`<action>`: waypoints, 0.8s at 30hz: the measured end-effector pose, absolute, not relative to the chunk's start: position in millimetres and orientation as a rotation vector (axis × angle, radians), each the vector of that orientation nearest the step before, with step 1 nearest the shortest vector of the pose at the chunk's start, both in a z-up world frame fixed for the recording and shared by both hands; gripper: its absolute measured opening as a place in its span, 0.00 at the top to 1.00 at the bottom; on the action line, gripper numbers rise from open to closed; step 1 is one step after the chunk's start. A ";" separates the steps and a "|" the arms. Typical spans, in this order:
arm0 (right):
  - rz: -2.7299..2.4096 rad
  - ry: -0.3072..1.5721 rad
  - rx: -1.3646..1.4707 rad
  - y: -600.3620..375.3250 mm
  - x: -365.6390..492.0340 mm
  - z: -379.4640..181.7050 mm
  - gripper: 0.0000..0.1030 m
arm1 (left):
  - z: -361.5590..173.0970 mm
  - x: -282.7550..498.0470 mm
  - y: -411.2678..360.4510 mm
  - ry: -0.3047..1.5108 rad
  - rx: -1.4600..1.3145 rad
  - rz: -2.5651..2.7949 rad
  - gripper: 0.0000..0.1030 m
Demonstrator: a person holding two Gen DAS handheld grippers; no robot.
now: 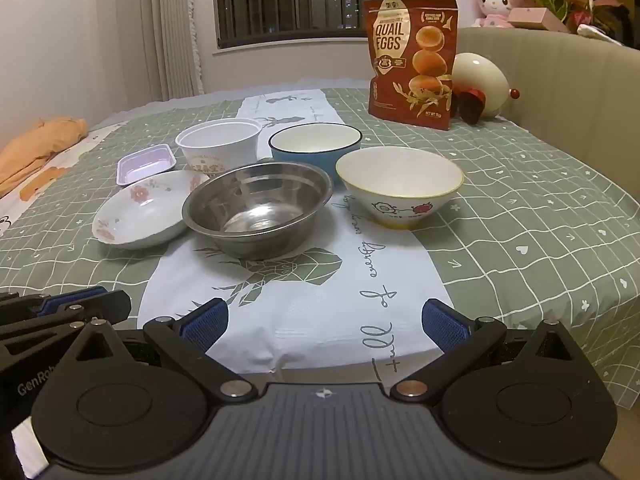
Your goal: Organize plates and bowls
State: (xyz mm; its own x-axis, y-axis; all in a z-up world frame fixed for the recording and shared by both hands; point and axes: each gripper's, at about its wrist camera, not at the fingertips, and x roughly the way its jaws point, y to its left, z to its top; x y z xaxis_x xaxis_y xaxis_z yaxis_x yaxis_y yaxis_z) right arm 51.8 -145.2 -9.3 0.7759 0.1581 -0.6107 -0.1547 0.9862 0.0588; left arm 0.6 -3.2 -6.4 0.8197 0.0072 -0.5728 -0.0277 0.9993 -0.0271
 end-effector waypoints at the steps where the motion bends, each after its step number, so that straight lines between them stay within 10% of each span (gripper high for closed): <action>1: 0.169 0.661 0.005 -145.2 51.7 -9.4 0.00 | -7.0 0.8 -3.0 0.613 -0.036 0.021 0.85; 24: 0.173 0.653 0.001 -143.8 52.2 -4.6 0.00 | -6.5 3.5 0.5 0.621 -0.051 0.025 0.85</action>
State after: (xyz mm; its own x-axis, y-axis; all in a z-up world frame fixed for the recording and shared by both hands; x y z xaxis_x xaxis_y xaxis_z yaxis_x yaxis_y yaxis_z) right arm 52.2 -143.8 -4.6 0.7802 0.1603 -0.6046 -0.1598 0.9856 0.0551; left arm 3.5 0.5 -6.5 0.8132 0.0081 -0.5819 -0.0389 0.9984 -0.0405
